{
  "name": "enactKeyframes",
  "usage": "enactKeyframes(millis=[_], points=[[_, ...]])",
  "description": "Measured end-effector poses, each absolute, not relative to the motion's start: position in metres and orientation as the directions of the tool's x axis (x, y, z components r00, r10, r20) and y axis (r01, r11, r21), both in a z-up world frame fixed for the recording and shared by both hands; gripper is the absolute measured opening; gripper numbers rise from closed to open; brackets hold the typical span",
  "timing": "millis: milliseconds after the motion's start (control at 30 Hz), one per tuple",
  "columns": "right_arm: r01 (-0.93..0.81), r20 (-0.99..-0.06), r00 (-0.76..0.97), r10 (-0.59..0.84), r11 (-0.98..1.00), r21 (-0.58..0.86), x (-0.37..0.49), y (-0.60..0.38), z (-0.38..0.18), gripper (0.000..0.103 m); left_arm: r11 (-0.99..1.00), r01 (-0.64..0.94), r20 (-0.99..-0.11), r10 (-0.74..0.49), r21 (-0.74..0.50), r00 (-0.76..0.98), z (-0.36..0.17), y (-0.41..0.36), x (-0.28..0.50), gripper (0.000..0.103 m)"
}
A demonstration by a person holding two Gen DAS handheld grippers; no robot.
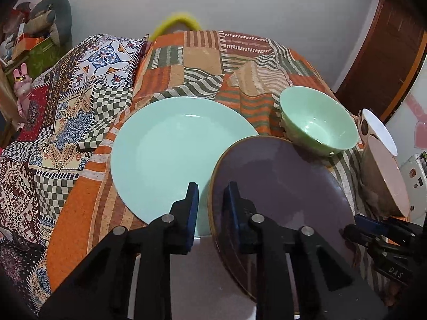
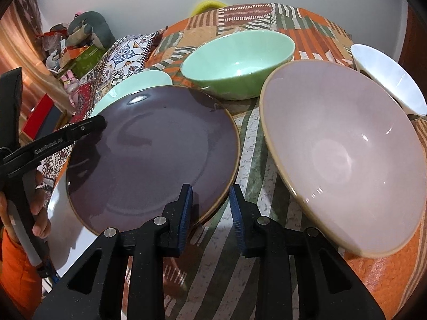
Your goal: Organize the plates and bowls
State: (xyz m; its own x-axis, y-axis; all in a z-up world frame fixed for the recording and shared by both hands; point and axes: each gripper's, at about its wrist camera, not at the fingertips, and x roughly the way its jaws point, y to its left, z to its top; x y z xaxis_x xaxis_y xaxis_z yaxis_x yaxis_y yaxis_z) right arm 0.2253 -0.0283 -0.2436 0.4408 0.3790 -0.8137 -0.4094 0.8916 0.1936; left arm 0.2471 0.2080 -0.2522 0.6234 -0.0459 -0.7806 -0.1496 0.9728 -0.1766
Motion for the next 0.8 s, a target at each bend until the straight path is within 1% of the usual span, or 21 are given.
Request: enactKeyframes(millis=[200,267,400,567,800], points=[[-0.394,-0.816,0.436,0.379,0.896,0.206,0.231,-0.026,-0.247,0.029,0.973,-0.151,-0.786,-0.044,-0.173,0.617,-0.255,0.208,0.246,0.021],[-0.391,-0.816,0.437,0.378,0.897,0.206,0.232,-0.026,-0.247,0.029,0.974,-0.143,-0.789,-0.052,-0.175,0.612,-0.256,0.206,0.246,0.020],[-0.392,-0.814,0.446,0.372,0.899,0.196,0.231,-0.025,-0.246,0.027,0.980,-0.128,-0.793,-0.045,-0.154,0.607,-0.255,0.201,0.244,0.020],[-0.384,-0.803,0.430,0.412,0.889,0.250,0.230,-0.032,-0.241,0.025,0.975,-0.134,-0.804,-0.066,-0.179,0.590,-0.256,0.206,0.239,0.020],[-0.392,-0.801,0.413,0.432,0.879,0.272,0.224,-0.032,-0.237,0.025,0.973,-0.141,-0.808,-0.069,-0.185,0.584,-0.255,0.203,0.221,0.020]])
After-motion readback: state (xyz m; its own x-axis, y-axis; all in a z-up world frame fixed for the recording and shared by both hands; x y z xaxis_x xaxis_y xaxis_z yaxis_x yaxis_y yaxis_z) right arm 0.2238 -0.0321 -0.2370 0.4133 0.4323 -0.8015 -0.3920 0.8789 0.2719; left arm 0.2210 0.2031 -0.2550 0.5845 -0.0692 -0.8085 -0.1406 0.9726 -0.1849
